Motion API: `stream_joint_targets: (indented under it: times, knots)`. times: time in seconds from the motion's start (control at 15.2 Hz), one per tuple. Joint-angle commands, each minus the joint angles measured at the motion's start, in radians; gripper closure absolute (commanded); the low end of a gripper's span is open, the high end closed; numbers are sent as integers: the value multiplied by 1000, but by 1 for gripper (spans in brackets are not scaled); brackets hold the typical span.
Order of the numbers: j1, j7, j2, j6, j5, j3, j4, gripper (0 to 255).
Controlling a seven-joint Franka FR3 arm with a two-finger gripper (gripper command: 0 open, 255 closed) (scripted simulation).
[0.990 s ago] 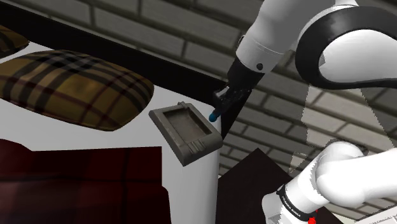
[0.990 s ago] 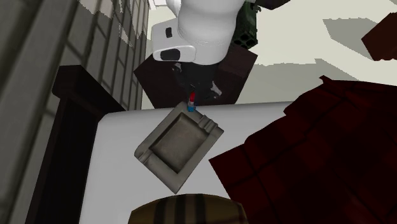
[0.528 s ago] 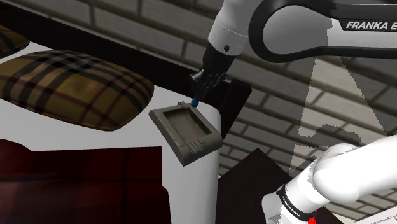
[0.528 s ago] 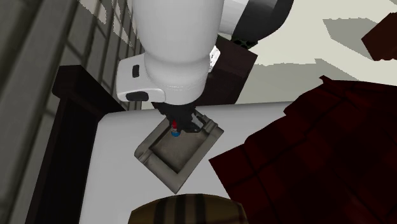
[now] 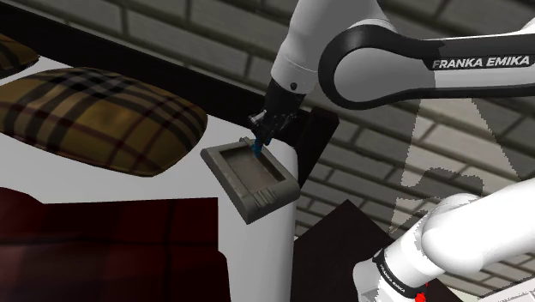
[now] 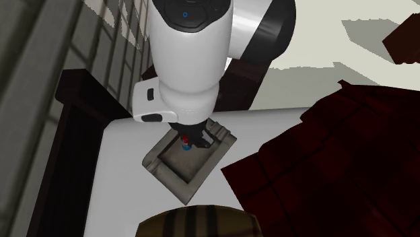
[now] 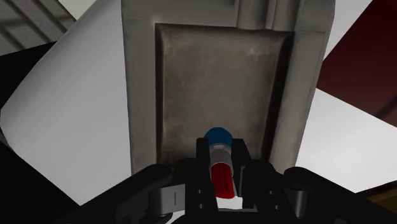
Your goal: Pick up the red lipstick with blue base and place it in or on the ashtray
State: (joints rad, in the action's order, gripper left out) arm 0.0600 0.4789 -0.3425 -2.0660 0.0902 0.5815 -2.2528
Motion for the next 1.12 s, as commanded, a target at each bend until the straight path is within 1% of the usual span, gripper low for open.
stream_joint_targets:
  times: [0.0, 0.33, 0.86, 0.92, 1.06]
  knots:
    - [0, 5, 8, -27, -2, 6, -20, 255]
    - [3, 20, 33, -103, -12, 22, -73, 255]
    - [3, 20, 33, -103, -12, 22, -72, 255]
    - [3, 20, 33, -103, -12, 22, -72, 0]
    - [3, 20, 33, -103, -12, 22, -72, 0]
